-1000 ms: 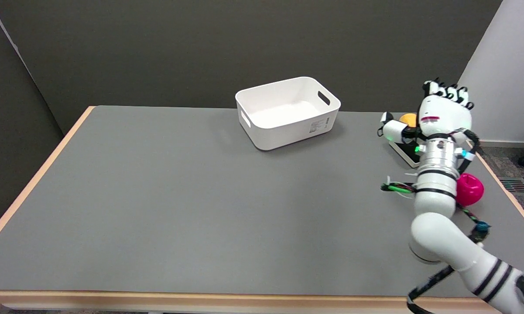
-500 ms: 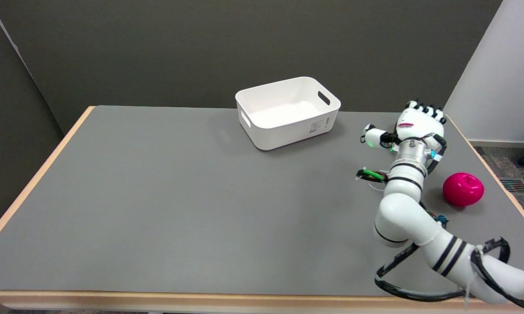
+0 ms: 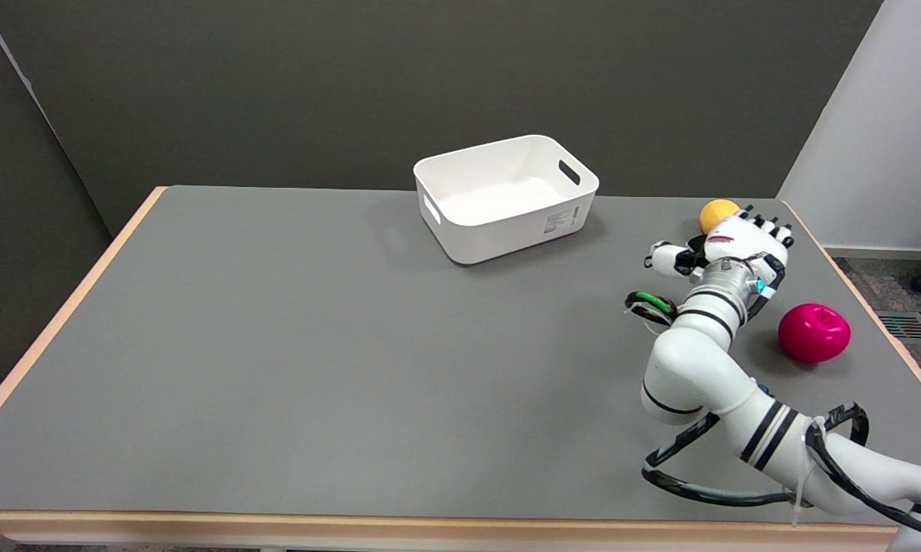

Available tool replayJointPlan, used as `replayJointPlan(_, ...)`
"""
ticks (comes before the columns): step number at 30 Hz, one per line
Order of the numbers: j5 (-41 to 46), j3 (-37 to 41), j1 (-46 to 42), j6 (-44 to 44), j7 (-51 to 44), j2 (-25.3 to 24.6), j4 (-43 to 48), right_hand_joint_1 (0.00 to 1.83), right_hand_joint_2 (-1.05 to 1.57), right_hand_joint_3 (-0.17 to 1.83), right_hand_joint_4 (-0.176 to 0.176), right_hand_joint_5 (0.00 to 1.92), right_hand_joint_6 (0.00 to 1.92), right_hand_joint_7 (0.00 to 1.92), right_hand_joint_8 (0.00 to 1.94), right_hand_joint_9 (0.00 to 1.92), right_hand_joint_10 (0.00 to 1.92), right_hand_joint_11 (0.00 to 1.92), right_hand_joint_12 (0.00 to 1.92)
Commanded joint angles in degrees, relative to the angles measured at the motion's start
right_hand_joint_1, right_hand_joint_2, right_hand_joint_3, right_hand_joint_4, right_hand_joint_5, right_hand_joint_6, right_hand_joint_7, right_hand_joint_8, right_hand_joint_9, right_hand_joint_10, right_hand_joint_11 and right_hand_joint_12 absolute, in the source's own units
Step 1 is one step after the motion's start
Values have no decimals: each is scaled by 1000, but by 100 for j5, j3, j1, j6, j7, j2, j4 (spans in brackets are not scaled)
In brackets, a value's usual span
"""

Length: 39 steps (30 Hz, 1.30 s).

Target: Pick up the chalkboard eraser.

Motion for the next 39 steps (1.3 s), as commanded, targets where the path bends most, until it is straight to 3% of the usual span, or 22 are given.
replayJointPlan(1,738,63,312,521,-99,4,-461,583,648,828,-171,201,457,260,440,93,840,6,1247)
replayJointPlan(39,1959,-73,1977,-1030,-898,-36,-2695,619,654,836,-176,187,448,217,424,78,821,39,1270)
